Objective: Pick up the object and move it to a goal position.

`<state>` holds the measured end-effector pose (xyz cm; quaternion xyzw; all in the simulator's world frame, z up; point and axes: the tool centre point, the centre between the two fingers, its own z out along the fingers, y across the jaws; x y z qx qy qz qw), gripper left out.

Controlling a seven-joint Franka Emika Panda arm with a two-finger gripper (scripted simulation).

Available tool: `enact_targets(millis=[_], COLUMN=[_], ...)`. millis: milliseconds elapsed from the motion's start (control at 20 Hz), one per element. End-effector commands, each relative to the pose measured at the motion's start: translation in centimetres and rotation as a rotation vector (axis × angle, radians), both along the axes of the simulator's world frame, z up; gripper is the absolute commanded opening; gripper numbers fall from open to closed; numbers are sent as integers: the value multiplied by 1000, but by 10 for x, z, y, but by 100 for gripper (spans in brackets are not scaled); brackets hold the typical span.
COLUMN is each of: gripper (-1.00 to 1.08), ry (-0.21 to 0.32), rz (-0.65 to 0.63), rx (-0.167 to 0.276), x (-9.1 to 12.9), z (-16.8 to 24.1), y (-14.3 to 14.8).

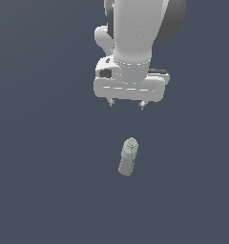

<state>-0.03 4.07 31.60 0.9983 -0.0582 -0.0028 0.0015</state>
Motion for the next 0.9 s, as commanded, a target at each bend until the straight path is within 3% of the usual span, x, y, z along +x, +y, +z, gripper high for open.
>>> enact_targets(millis=[0,450,850], gripper=[100,100,100], ry=[-1,-4,-6], rz=[-39,-170,-239], rx=[1,2,2], x=[16,67,91], z=[-3,-20,-32], y=[2,8,12])
